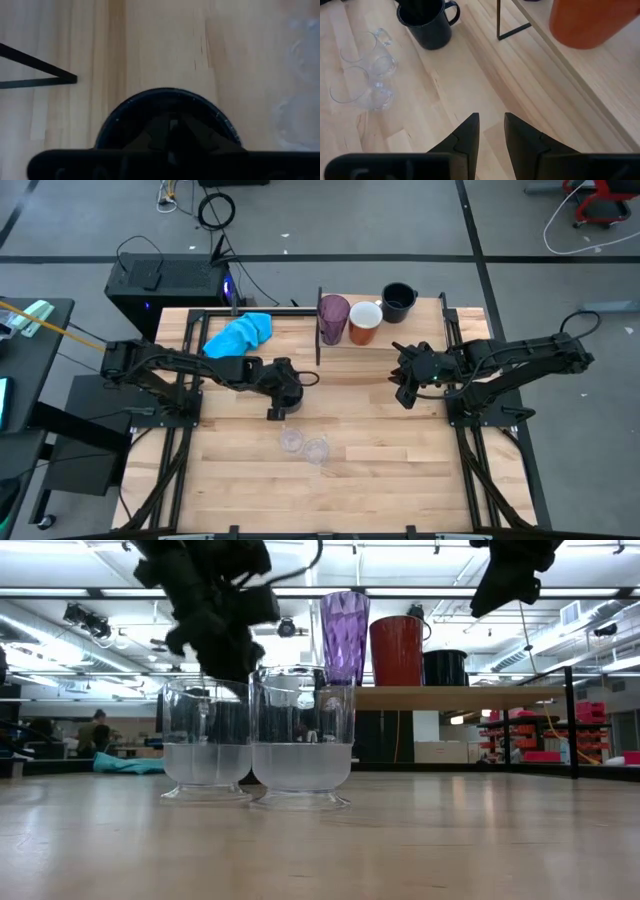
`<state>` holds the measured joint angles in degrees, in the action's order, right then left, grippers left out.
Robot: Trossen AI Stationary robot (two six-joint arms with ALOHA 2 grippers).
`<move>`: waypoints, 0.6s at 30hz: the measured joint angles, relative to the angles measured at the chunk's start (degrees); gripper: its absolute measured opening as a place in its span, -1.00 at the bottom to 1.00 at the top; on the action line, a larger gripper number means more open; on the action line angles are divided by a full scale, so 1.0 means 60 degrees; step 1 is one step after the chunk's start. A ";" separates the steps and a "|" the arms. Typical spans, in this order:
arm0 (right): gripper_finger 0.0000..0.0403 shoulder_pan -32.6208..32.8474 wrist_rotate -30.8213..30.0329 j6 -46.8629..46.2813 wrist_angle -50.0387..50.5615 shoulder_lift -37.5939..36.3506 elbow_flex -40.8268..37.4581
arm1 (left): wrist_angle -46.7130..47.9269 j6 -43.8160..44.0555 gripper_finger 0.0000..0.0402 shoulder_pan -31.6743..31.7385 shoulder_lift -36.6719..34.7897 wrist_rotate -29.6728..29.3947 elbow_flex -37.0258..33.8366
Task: Stack small to large cups/mugs on shelf
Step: Put the black mug on the shelf
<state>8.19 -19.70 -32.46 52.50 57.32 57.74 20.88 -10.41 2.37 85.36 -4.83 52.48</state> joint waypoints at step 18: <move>-0.51 0.0000 -0.0153 0.0373 -0.0276 0.0520 0.0000 | 0.2583 0.0206 -0.88 0.2538 -0.0830 0.0212 0.0555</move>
<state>8.19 -20.62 -30.22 50.85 60.44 57.74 36.37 -9.17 17.60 80.38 -3.57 55.81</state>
